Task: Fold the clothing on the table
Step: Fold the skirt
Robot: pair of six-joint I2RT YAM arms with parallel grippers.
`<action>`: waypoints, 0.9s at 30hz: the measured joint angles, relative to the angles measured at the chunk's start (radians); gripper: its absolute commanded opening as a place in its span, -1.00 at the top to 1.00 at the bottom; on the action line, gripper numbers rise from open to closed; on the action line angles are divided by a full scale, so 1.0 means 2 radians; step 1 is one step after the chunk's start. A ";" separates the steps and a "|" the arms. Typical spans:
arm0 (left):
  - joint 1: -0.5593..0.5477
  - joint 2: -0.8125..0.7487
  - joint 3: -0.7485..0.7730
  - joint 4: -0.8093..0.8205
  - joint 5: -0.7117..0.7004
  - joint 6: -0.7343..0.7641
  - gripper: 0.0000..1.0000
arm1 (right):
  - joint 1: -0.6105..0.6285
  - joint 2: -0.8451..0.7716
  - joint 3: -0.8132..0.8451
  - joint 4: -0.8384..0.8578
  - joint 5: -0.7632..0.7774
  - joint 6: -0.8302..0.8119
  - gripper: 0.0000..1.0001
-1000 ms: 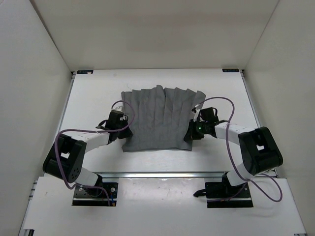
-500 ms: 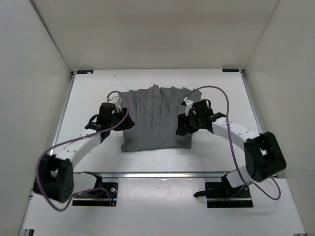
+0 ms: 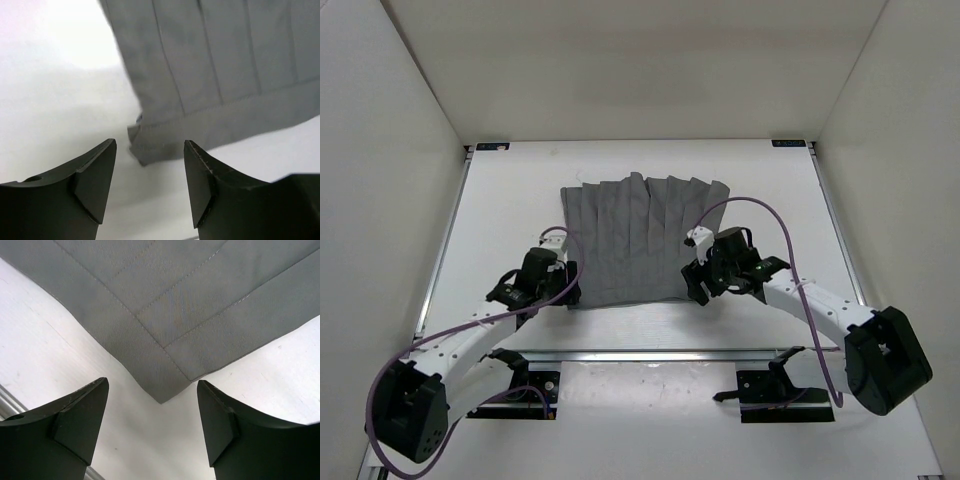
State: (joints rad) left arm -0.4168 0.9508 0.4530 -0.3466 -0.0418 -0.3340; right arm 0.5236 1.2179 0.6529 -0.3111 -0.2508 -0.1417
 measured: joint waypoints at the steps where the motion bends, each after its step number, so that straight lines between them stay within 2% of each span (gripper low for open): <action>1: -0.005 0.004 -0.005 -0.006 -0.002 -0.002 -0.32 | 0.004 0.000 -0.002 0.000 0.006 -0.004 -0.36; 9: -0.009 0.052 -0.003 -0.010 -0.013 -0.017 -0.37 | 0.020 0.040 -0.003 0.006 0.038 -0.011 -0.37; 15: -0.011 0.067 -0.009 0.012 -0.013 -0.046 -0.34 | 0.019 0.069 -0.003 -0.001 0.050 -0.010 -0.34; 18: -0.012 0.086 -0.011 0.028 -0.010 -0.054 -0.22 | 0.015 0.081 0.002 -0.005 0.053 -0.008 -0.30; 20: -0.012 0.097 -0.009 0.041 -0.009 -0.059 0.00 | 0.013 0.090 0.010 -0.008 0.054 -0.006 -0.25; 21: -0.012 0.103 -0.007 0.046 -0.008 -0.061 0.20 | 0.012 0.097 0.016 -0.010 0.055 -0.006 -0.09; 22: -0.012 0.109 -0.006 0.049 -0.008 -0.063 0.41 | 0.012 0.104 0.022 -0.011 0.057 -0.006 0.18; 23: -0.012 0.114 -0.004 0.053 -0.007 -0.065 0.52 | 0.012 0.110 0.028 -0.012 0.059 -0.006 0.34; 24: -0.013 0.120 -0.003 0.057 -0.005 -0.066 0.83 | 0.012 0.117 0.034 -0.012 0.061 -0.002 0.82; 25: -0.012 0.122 -0.002 0.060 -0.001 -0.068 1.00 | 0.012 0.122 0.038 -0.012 0.063 -0.001 1.00; 27: -0.011 0.124 -0.001 0.063 0.004 -0.067 1.00 | 0.011 0.128 0.043 -0.011 0.062 0.009 1.00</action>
State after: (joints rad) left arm -0.4397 1.1992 0.4503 -0.2207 -0.0341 -0.4683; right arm 0.5453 1.4742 0.7399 -0.3340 -0.1268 -0.1242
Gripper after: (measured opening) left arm 0.043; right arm 0.038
